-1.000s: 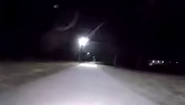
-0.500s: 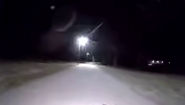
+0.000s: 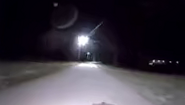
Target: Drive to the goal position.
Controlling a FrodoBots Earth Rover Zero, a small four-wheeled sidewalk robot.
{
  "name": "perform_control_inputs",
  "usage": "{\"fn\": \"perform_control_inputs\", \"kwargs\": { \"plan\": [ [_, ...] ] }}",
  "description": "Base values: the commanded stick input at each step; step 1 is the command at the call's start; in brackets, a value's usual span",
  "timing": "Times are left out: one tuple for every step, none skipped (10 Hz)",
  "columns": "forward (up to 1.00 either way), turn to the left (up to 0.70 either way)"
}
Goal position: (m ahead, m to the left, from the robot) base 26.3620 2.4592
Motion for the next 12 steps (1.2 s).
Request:
{"fn": "perform_control_inputs", "kwargs": {
  "plan": [
    [0.70,0.00],
    [0.70,0.00],
    [0.70,0.00],
    [0.70,0.00],
    [0.70,0.00],
    [0.70,0.00],
    [0.70,0.00],
    [0.70,0.00],
    [0.70,0.00],
    [0.70,0.00],
    [0.70,0.00],
    [0.70,0.00]
  ]
}}
